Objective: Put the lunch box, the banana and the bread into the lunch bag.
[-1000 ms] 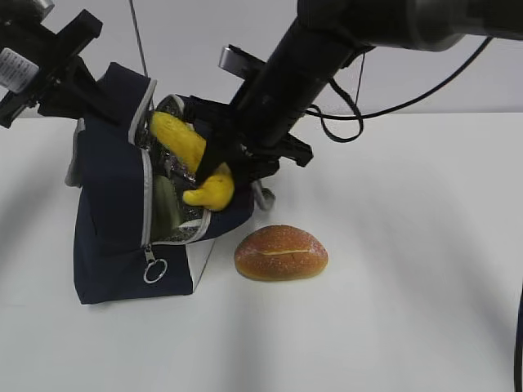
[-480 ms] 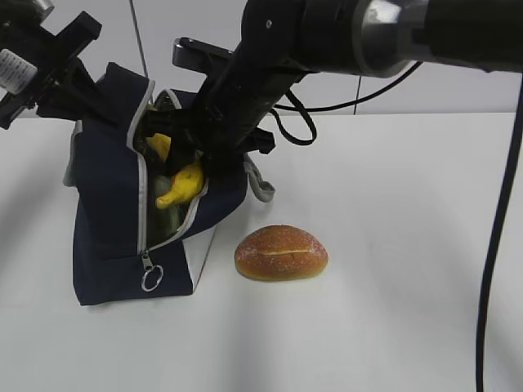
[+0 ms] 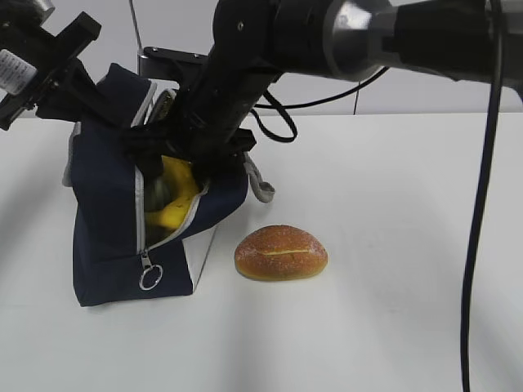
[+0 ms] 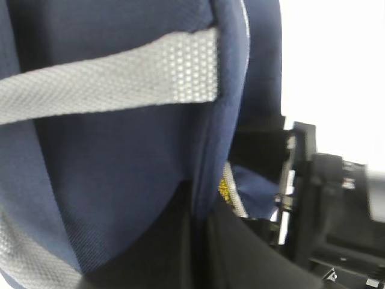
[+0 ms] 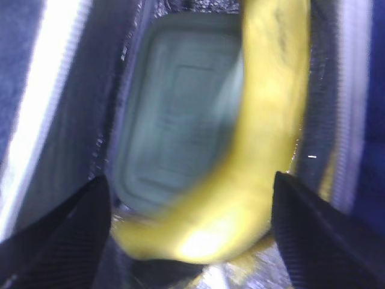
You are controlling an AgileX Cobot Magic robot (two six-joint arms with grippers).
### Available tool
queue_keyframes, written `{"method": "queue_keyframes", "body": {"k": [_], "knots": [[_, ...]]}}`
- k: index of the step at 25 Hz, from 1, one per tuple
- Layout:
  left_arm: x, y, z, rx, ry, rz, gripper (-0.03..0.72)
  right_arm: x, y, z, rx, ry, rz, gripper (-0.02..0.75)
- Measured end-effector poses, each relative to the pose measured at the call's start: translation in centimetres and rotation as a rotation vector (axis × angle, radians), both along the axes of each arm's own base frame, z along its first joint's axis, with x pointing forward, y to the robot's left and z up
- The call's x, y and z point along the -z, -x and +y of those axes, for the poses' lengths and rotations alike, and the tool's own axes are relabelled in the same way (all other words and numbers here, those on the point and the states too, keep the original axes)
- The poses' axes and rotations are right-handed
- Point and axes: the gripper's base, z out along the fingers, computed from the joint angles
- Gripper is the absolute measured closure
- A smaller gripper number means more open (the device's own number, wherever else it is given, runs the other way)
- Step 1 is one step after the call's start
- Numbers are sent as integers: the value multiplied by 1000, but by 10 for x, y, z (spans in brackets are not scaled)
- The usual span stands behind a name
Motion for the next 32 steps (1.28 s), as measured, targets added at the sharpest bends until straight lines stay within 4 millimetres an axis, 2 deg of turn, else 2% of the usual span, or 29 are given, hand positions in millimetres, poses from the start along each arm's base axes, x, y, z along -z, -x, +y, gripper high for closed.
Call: {"method": "queue_keyframes", "body": {"k": [3,4,6,9,12,15,21,25,32], "knots": [[0,0,0,1,0,-1,691,-20,-2,-7,-51,105,-30,120],[0,0,0,0,1,0,655,-25,-2,-10,-68,148,-33,132],[0,0,0,2,1,-1,688,-42,-1,-15,-106,219,-49,159],[0,0,0,2,0,-2,691,-55,-3,-21,-135,285,-92,175],[0,0,0,2,0,-2,691,-54,-2,-26,-148,311,-87,178],[0,0,0,2,0,-2,691,-55,9,-35,-206,349,-82,178],[0,0,0,2,0,-2,691,-66,36,-82,-315,417,-70,180],[0,0,0,2,0,-2,691,-58,48,-108,-384,414,-49,180],[0,0,0,4,0,-3,691,-41,64,-125,-493,372,-118,180]]}}
